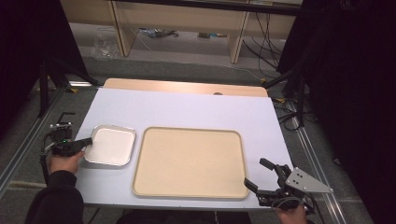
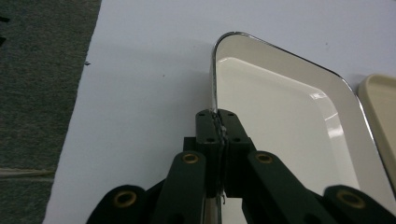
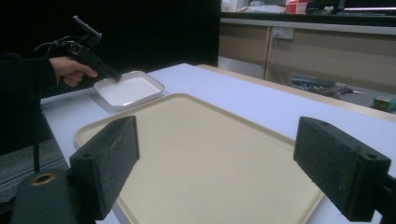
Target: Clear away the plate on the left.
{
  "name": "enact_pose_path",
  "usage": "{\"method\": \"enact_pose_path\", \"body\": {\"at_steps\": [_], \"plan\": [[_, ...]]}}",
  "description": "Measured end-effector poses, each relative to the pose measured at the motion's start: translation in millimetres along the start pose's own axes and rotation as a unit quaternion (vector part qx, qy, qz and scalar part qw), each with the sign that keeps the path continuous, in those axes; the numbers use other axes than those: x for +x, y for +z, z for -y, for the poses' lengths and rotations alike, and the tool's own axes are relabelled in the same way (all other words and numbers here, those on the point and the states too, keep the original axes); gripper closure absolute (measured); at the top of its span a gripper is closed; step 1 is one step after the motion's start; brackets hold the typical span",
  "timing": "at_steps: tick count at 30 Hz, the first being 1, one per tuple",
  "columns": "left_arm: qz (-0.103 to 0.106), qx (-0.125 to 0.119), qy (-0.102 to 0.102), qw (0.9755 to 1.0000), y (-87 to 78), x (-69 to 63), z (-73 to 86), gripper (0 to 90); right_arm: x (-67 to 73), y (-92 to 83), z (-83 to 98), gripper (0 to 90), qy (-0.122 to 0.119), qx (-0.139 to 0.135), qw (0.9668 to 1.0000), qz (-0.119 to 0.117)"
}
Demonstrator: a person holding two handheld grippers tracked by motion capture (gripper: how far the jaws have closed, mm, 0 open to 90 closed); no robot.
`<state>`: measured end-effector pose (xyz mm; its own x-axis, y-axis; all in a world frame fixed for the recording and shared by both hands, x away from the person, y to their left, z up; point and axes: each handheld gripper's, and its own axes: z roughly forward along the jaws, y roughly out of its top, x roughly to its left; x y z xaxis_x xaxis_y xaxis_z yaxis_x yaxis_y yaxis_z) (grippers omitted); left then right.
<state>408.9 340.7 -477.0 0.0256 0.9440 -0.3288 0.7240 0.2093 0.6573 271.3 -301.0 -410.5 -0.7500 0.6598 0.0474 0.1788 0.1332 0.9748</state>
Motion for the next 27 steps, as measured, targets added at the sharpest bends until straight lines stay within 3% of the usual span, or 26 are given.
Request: {"method": "enact_pose_path", "body": {"at_steps": [3, 4, 6, 8, 17, 19, 20, 23, 26, 27], "plan": [[0.002, -0.011, -0.006, 0.9999, -1.9, -1.1, -0.7, 87.9, 0.2, -0.1, -0.3, 15.1, -0.001, -0.002, 1.0, -0.001], [0.011, -0.029, -0.021, 0.9993, -6.1, 0.6, -1.3, 87.9, 0.1, 0.0, 0.0, 15.2, 0.001, 0.0, 1.0, 0.001], [0.029, -0.041, -0.04, 0.9979, -9.7, 2.5, -1.1, 87.9, -0.1, -0.1, 0.1, 15.2, 0.002, -0.001, 1.0, 0.002], [0.038, -0.045, -0.043, 0.9973, -13.3, 1.0, -1.7, 87.9, 0.2, 0.3, -0.2, 15.1, -0.001, -0.002, 1.0, 0.0], [0.073, -0.056, -0.029, 0.9954, -22.6, -16.3, -4.1, 88.0, -0.1, -0.2, 0.0, 15.2, 0.001, 0.0, 1.0, 0.0], [0.085, -0.053, -0.024, 0.9947, -23.3, -22.9, -3.8, 88.0, -0.2, -0.1, -0.1, 15.2, 0.0, 0.0, 1.0, 0.0], [0.101, -0.052, -0.022, 0.9933, -22.9, -29.7, -3.9, 88.0, 0.1, 0.1, 0.0, 15.1, -0.001, 0.0, 1.0, -0.001], [0.113, -0.051, -0.021, 0.992, -21.8, -38.1, -3.8, 88.0, -0.1, 1.3, 0.7, 15.2, 0.002, -0.001, 1.0, 0.0], [0.129, -0.042, -0.001, 0.9907, -19.4, -54.9, -2.9, 88.0, 0.5, 0.2, -0.1, 15.1, -0.002, 0.0, 1.0, -0.002], [0.129, -0.042, -0.001, 0.9907, -19.4, -54.9, -2.9, 88.0, 0.5, 0.2, -0.1, 15.1, -0.002, 0.0, 1.0, -0.002]]}}
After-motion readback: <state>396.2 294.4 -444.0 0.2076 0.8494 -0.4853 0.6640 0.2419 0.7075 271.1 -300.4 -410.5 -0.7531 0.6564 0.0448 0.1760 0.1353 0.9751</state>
